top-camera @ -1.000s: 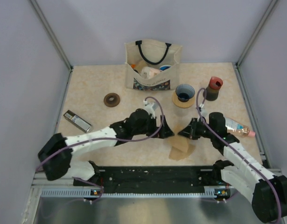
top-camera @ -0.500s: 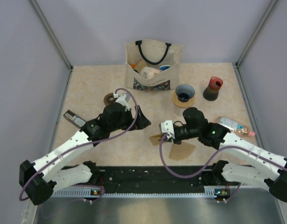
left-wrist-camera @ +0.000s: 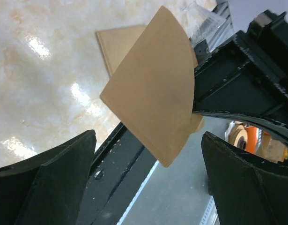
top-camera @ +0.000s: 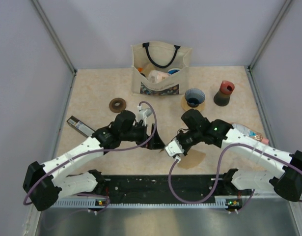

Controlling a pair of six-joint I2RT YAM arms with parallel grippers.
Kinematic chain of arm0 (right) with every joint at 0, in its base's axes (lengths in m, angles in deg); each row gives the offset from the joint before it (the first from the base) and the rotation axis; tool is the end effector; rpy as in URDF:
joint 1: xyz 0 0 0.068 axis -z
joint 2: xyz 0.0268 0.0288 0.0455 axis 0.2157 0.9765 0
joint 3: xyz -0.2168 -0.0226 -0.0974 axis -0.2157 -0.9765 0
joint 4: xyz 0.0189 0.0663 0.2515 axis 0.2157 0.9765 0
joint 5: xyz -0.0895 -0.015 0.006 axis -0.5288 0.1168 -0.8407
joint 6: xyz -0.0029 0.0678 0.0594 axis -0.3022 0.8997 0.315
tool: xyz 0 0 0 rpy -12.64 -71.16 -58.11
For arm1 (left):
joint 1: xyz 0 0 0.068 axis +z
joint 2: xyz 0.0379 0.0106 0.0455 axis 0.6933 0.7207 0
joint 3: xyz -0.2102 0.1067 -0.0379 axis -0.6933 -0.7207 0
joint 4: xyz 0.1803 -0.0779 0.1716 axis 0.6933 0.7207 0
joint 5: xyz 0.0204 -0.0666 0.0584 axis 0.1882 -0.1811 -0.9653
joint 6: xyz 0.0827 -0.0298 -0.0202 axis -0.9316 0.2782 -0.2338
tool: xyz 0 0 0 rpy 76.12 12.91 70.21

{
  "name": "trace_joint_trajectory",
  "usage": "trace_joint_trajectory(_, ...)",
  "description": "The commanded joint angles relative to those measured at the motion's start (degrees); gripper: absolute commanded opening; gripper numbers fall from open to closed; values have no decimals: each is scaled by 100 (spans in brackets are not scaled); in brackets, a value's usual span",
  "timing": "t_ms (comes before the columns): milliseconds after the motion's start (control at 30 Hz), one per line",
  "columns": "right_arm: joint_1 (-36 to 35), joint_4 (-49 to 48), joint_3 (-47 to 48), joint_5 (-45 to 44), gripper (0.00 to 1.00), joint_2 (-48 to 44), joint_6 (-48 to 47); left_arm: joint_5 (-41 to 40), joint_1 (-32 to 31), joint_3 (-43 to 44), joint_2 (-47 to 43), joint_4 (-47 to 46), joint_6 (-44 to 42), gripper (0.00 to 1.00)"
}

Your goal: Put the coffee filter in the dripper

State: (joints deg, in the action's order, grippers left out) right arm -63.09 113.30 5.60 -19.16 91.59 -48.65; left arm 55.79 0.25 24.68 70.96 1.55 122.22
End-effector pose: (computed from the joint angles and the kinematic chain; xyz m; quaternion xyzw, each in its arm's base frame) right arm 0.1324 0.2347 0.2262 -0.8381 0.3460 0.2240 0.3574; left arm 0.1777 -0.2240 0.2220 0.1584 0.8428 -0.4726 0.2032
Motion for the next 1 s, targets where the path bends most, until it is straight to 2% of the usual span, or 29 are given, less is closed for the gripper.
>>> trace_joint_trajectory(0, -78, 339, 316, 410, 0, -28, -619, -183, -84, 31, 38, -32, -365, 99)
trace_joint_trajectory(200, -87, 515, 518, 271, 0, 279, -488, 264, -136, -83, 82, -612, -339, 99)
trace_joint_trajectory(400, -96, 533, 615, 411, 0, 447, -443, 160, -320, -83, 222, -665, -365, 99)
trace_joint_trajectory(733, -131, 691, 606, 613, 0, 368, -672, -719, -374, 75, 451, -340, -269, 95)
trace_joint_trajectory(967, -140, 787, 615, 534, 0, 412, -725, -482, -374, -56, 258, -621, -58, 95)
